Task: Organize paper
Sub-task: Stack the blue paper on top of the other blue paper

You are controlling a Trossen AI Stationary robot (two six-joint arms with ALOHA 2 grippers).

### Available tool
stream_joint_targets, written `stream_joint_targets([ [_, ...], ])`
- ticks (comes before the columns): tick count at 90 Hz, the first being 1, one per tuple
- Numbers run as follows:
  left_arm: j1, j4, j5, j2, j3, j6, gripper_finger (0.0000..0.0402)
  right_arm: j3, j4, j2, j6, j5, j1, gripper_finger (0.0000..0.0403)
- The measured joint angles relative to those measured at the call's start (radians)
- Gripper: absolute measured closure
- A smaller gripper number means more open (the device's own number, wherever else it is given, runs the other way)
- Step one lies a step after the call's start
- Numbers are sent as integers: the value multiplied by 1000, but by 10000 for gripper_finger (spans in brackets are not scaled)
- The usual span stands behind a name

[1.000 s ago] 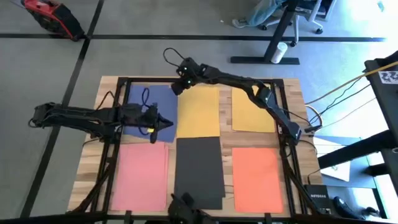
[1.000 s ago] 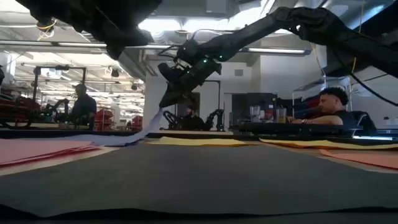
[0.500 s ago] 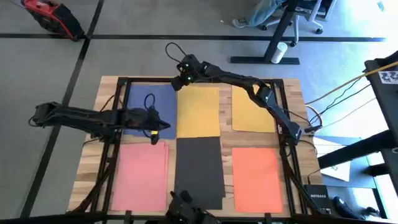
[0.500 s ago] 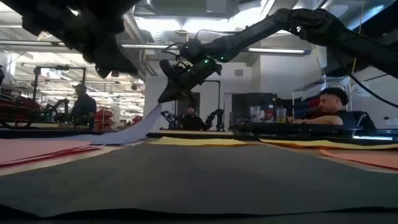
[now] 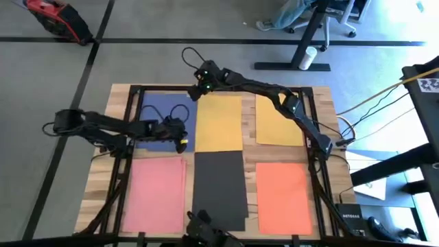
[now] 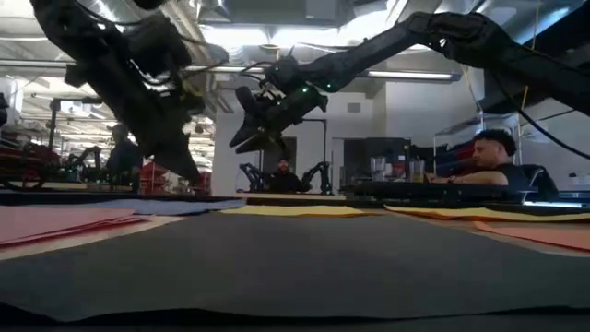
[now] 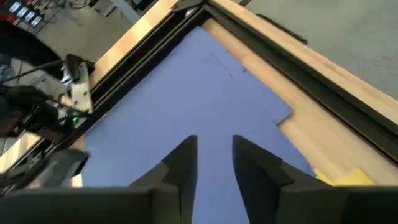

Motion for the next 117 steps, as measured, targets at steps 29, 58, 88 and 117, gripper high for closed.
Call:
stream_joint_targets([
  [29, 12, 139, 0, 147, 0, -18, 400, 76, -130, 0, -93, -22, -8, 399],
  [58, 12, 142, -29, 206, 3, -49, 400, 193, -300, -2, -187, 17, -21, 402],
  [88, 9, -18, -77, 129, 1, -67, 400, 194, -441, -76, -275, 64, -42, 403],
  [117, 9, -29, -106, -2, -2, -60, 400, 194, -509, -144, -323, 88, -49, 403],
])
